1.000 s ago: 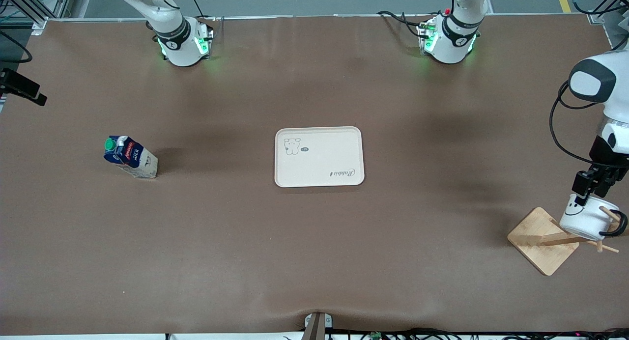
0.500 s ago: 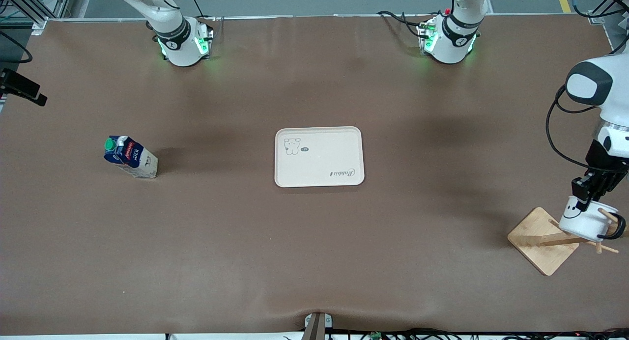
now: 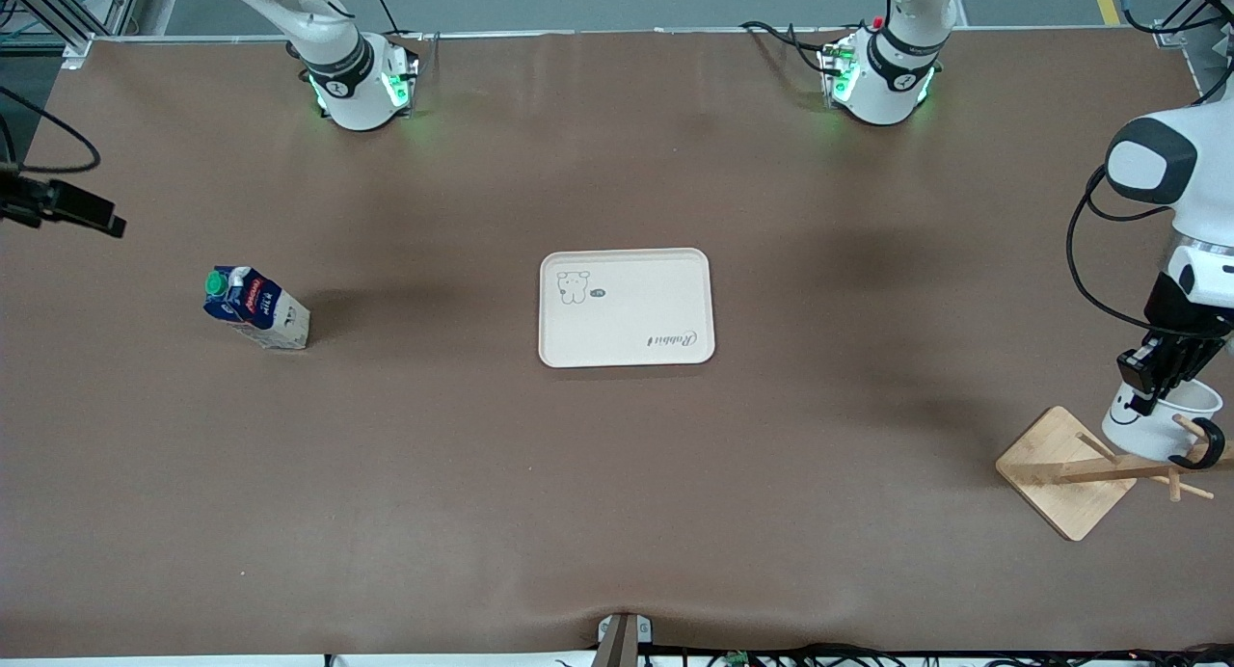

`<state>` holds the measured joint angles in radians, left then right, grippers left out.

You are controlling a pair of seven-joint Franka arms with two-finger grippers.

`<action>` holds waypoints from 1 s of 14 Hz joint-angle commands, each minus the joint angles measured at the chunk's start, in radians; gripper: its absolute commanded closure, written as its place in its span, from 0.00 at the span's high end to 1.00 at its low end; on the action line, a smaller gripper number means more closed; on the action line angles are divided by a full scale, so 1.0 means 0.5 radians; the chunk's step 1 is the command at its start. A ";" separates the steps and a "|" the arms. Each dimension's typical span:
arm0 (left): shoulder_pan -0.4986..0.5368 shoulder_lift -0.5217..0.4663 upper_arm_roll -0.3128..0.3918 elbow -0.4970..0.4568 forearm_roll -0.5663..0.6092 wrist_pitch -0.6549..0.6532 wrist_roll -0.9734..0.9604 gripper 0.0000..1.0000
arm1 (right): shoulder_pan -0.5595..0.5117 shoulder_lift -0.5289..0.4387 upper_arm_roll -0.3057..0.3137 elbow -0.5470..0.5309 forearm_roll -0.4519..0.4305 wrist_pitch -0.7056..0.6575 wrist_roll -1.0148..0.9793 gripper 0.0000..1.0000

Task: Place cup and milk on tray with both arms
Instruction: 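Lower the left gripper onto the white mug rim and close it, then lift the mug off the stand while the right gripper grasps the milk carton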

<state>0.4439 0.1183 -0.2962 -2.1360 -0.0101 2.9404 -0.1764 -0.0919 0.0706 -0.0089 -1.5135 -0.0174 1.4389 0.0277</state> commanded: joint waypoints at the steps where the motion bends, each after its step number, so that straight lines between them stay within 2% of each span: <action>1: 0.008 0.024 -0.064 0.041 -0.029 0.010 0.049 0.00 | -0.006 0.000 0.005 0.057 -0.017 -0.018 0.000 1.00; 4: 0.008 -0.064 -0.101 0.044 -0.032 -0.164 0.040 0.00 | 0.006 0.036 0.009 0.076 -0.008 -0.015 0.003 1.00; 6: 0.014 -0.153 -0.162 0.050 -0.035 -0.345 0.022 0.00 | 0.110 0.168 0.002 0.054 -0.020 -0.076 0.021 1.00; 8: 0.014 -0.239 -0.171 0.063 -0.032 -0.532 0.022 0.00 | 0.144 0.169 0.002 0.063 -0.063 -0.092 0.018 1.00; 10: 0.008 -0.298 -0.190 0.130 -0.032 -0.762 0.022 0.00 | 0.120 0.196 0.005 0.030 -0.063 -0.138 0.027 1.00; 12: 0.011 -0.329 -0.257 0.213 -0.035 -0.999 0.009 0.00 | 0.083 0.324 -0.004 0.039 -0.054 -0.184 0.024 1.00; 14: 0.011 -0.332 -0.318 0.274 -0.035 -1.143 -0.024 0.00 | 0.095 0.331 -0.004 0.054 -0.073 -0.227 0.024 1.00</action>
<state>0.4417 -0.0392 -0.4270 -2.0313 -0.0101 2.4410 -0.1794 -0.0403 0.2155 -0.0177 -1.5102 -0.0288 1.3534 0.0336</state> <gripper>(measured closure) 0.930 0.000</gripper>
